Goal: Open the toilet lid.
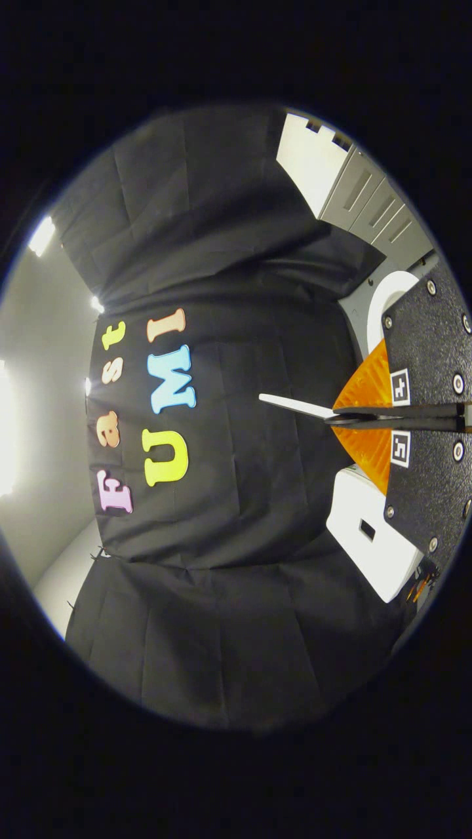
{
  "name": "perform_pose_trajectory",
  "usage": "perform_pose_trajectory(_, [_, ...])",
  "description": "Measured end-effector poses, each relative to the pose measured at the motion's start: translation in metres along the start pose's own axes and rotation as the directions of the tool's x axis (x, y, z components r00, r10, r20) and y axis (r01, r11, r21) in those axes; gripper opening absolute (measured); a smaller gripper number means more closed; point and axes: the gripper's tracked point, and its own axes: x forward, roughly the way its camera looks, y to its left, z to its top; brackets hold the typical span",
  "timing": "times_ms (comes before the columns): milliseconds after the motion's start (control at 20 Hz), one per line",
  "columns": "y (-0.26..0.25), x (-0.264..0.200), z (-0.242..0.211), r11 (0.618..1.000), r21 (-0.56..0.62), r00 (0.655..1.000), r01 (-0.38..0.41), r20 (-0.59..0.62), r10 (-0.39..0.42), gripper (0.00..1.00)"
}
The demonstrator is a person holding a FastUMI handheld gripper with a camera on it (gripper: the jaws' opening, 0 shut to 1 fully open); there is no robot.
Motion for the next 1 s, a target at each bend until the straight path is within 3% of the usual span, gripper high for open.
perform_pose_trajectory(250, [0.028,0.003,0.004,0.998,-0.064,1.0,-0.016,0.007,0.017,0.0])
perform_pose_trajectory(650, [0.09,0.004,0.005,0.971,-0.22,0.994,-0.098,0.034,0.108,0.0])
perform_pose_trajectory(1000, [0.133,0.005,0.003,0.961,-0.206,0.981,-0.187,0.004,0.192,0.0])
